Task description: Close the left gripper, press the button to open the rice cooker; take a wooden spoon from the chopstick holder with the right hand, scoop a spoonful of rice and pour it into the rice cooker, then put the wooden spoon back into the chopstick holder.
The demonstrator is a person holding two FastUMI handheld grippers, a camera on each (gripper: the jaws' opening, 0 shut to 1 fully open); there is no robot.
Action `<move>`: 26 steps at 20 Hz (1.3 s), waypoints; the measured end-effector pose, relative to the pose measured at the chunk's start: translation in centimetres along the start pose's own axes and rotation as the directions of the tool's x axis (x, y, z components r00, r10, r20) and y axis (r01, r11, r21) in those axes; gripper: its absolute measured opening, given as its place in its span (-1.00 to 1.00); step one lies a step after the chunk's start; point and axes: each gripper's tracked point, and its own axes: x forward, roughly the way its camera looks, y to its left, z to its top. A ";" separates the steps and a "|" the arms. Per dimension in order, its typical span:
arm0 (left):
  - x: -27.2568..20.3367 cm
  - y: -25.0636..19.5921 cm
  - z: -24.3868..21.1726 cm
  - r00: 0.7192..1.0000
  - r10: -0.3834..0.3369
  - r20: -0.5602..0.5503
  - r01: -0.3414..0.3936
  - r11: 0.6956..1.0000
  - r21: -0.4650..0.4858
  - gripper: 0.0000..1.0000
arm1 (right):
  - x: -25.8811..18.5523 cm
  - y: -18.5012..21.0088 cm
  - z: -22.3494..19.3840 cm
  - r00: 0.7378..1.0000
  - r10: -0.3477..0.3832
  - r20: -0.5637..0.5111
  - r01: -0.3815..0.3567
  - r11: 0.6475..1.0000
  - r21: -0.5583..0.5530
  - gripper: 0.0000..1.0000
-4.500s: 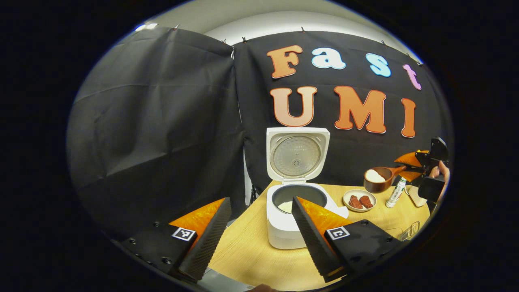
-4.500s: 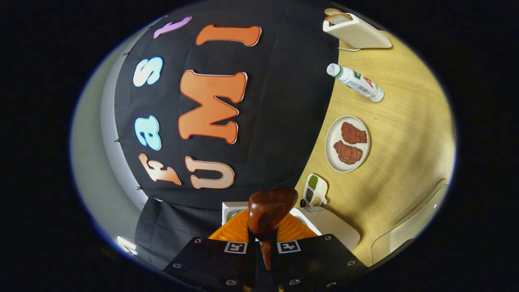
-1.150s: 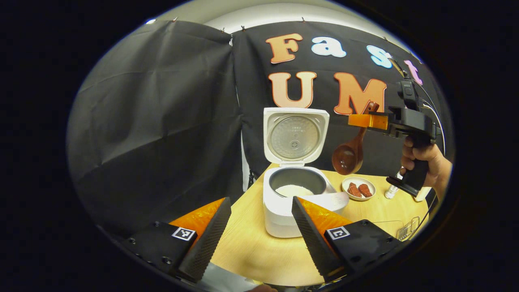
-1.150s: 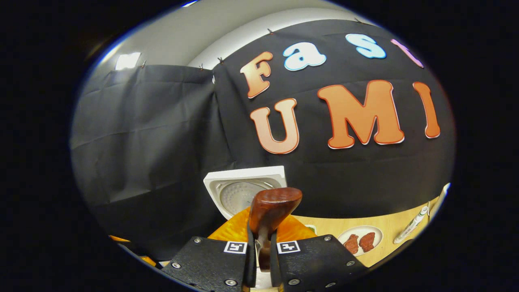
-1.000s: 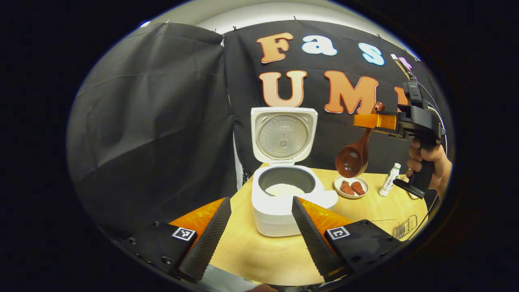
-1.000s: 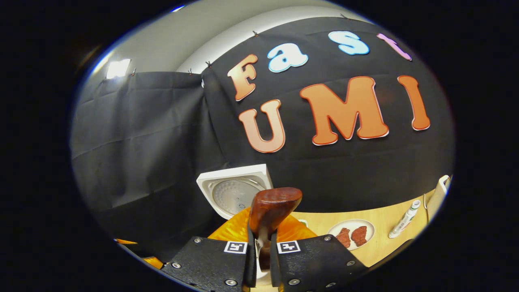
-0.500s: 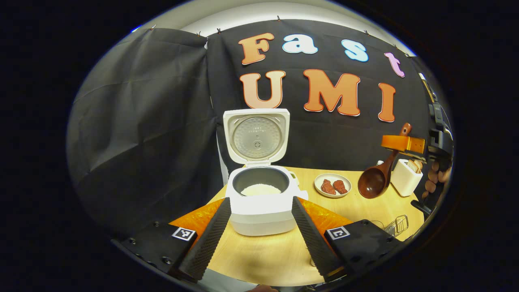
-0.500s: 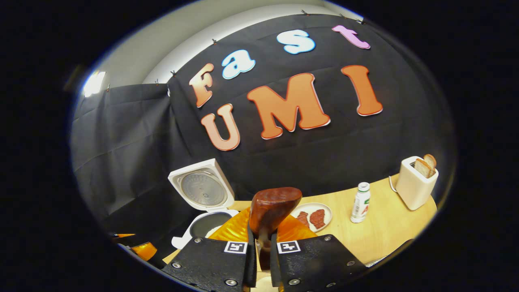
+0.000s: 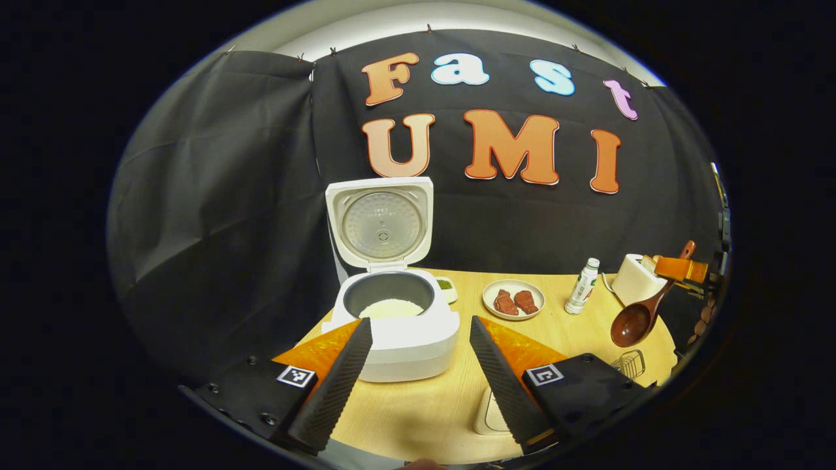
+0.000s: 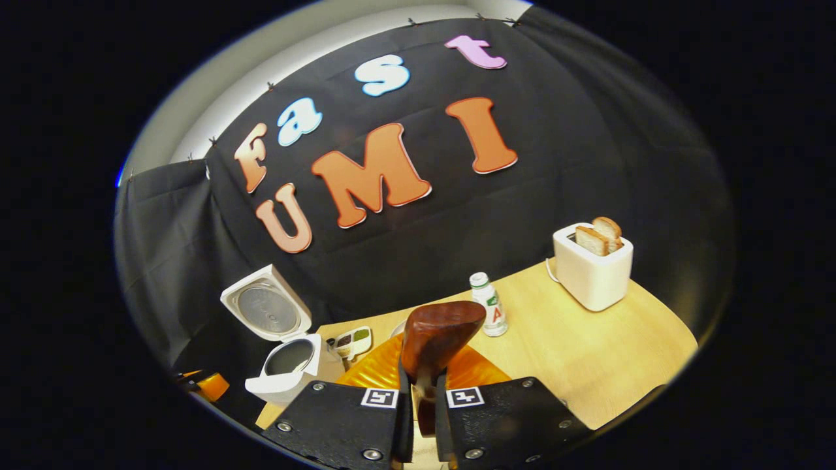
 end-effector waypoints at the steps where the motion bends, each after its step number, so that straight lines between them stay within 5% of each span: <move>1: 0.1 -0.4 0.2 1.000 -0.003 0.000 0.003 1.000 0.003 0.99 | -0.4 -1.4 0.0 1.000 -0.023 0.006 0.023 1.000 0.006 -0.75; 10: -0.8 -2.8 0.8 1.000 0.023 0.003 -0.023 1.000 0.004 0.99 | -2.6 -11.8 -2.7 0.986 -0.162 -0.038 0.165 0.981 0.100 -0.75; 26: -2.6 -5.4 3.2 0.992 0.123 0.036 -0.125 0.989 0.072 0.99 | -0.2 -16.9 -11.6 0.989 -0.090 -0.116 0.113 0.971 0.209 -0.67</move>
